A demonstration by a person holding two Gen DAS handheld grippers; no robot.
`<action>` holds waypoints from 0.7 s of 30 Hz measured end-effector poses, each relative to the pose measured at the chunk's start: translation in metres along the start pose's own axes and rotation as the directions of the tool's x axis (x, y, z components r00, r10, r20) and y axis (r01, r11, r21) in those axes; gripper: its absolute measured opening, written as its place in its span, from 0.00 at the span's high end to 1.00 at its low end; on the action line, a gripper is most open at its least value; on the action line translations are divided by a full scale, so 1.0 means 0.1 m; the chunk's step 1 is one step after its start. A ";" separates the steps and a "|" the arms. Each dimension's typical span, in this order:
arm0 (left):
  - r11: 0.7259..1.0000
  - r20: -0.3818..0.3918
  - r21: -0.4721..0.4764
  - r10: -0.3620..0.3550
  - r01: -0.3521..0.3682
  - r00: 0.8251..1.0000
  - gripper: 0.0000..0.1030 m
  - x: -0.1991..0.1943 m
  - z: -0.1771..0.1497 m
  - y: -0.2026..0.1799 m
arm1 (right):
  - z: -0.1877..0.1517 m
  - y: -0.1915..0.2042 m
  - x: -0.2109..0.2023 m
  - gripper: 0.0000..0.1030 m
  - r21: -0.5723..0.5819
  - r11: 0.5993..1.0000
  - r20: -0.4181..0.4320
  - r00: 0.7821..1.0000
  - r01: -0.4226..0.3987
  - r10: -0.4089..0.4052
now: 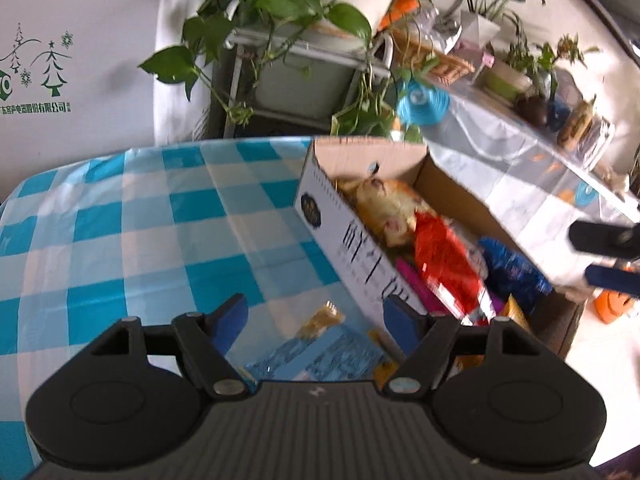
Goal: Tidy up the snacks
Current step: 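Carry both bags over the cardboard box and open both grippers to drop them, then move the left gripper to the light-blue biscuit bag while right gripper approaches the yellow waffle bag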
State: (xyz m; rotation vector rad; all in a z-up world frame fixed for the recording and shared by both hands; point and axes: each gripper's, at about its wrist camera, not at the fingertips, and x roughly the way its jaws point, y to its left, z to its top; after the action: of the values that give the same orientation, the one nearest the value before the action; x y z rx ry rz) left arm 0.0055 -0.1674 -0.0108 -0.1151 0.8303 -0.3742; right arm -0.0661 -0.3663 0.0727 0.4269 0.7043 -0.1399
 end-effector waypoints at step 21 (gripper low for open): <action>0.998 -0.048 0.064 0.004 -0.001 0.999 0.28 0.34 -0.24 0.15 | -0.79 0.32 -0.37 0.21 -0.068 0.994 -0.001 0.996 -0.091 0.091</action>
State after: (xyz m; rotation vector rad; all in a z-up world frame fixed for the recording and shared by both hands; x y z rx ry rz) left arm 0.0128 -0.1653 -0.0546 -0.0460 0.8655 -0.4019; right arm -0.1324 -0.3047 0.0536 0.3931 0.6846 -0.0301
